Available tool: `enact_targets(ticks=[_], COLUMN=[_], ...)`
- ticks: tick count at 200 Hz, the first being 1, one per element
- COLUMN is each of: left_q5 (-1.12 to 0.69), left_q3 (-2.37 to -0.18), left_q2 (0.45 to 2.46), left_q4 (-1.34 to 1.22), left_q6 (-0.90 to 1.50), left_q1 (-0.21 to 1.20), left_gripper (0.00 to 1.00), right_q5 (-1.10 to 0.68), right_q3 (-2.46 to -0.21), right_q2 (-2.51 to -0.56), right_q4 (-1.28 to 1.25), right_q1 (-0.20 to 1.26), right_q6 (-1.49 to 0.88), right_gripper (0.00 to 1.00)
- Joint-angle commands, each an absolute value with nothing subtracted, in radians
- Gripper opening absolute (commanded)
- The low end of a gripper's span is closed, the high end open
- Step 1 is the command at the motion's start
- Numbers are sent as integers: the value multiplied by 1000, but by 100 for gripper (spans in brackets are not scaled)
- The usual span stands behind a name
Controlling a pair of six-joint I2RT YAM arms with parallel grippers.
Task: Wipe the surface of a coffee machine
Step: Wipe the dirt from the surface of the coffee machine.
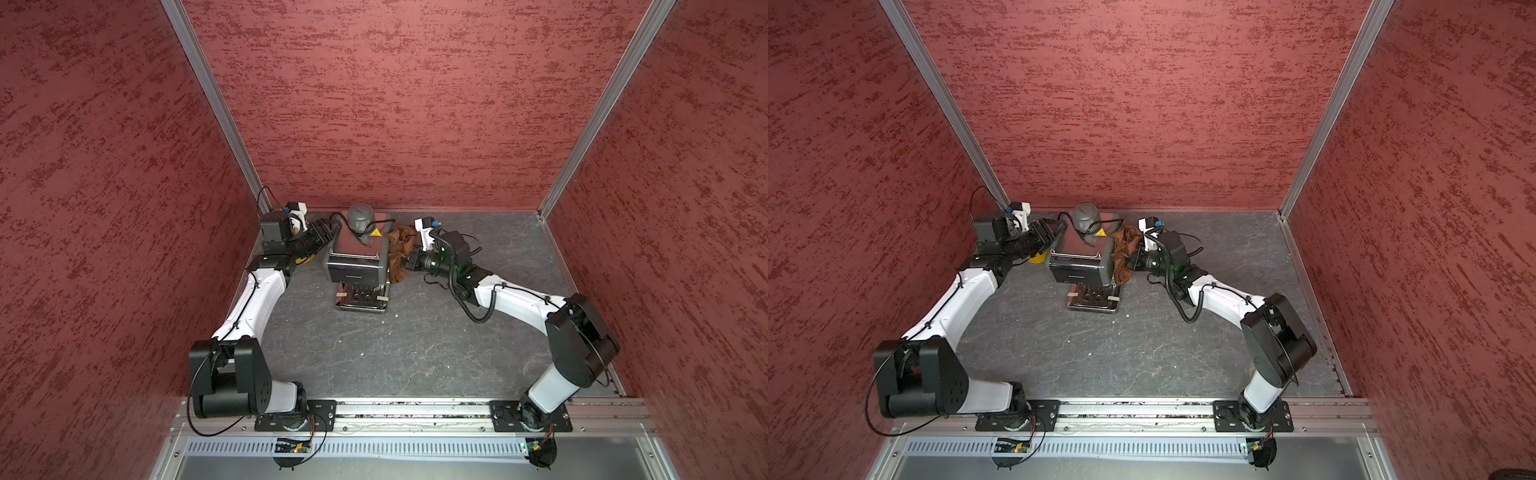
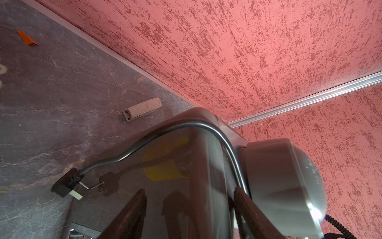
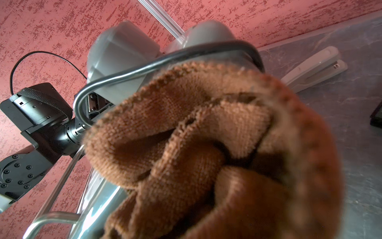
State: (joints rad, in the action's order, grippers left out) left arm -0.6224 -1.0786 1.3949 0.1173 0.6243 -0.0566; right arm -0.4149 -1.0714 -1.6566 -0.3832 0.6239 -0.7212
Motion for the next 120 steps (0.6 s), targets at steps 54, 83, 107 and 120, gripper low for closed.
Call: enact_targets(ticks=[54,83,107,120], left_q5=[-597,-596,-595,-595], left_q3=[-1067,-1067,-1073,-1074], left_q2=[1412,1415,1414,1415], left_q4=[178,176,180,180], left_q6=[621,621,620,618], left_q1=[-48,-44,-44,-45], left_gripper=[67,67,67,67], right_q5=[-369,-372,-380,-390], right_q3=[-1196,-1234,-1224,-1205], right_q2=[-1690,-1725,-1727,-1720], right_q4=[-339,-319,-316,-327], right_q1=[609,601,601,603], right_q6=[-649,-642,-641,-648], right_gripper=[0,0,0,0])
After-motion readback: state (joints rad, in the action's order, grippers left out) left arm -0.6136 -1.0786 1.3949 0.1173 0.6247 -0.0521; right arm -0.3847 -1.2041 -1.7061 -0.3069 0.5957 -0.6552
